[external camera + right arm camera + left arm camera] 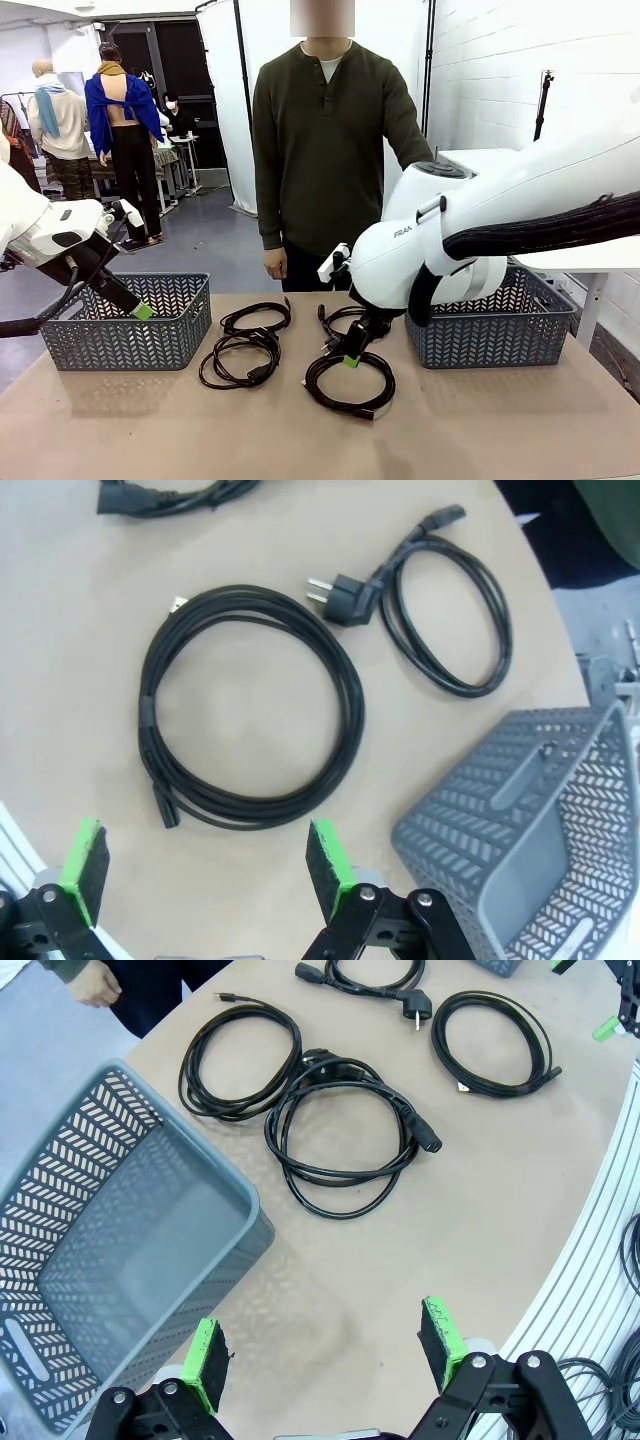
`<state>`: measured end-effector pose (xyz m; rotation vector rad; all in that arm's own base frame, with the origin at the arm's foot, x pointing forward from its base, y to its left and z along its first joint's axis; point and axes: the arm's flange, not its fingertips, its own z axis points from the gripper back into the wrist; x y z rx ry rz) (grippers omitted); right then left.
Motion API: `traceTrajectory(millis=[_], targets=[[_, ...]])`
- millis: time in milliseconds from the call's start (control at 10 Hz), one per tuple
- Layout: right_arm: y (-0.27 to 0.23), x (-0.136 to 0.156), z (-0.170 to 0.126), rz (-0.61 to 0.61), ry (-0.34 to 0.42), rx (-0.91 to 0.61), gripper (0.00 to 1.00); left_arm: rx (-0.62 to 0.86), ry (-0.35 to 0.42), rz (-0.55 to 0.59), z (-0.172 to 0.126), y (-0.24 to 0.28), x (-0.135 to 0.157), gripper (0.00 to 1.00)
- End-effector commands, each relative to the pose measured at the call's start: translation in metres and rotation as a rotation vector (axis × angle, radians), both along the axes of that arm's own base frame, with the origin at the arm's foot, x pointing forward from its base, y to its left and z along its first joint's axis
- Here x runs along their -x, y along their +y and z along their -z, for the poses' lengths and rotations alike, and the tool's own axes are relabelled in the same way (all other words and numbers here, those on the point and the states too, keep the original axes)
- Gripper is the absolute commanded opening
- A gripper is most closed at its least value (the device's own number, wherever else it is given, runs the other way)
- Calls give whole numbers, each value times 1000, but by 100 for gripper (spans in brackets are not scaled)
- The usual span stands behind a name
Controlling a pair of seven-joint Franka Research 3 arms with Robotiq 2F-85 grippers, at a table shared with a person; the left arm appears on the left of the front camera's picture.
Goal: Organize the cables according to human instructions.
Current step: Pick up a bundle of cables and place it in the basket indicated by the human.
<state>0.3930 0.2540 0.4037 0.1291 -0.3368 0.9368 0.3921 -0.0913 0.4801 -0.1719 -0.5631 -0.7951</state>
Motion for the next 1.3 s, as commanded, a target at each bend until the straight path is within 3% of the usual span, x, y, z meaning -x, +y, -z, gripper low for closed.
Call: traceTrajectory(millis=[0, 1200], targets=[[16, -9, 8, -28, 6, 28, 100, 13, 6, -4, 0, 1, 0, 100], [63, -28, 64, -203, 129, 128, 100, 13, 6, -4, 0, 1, 0, 100]])
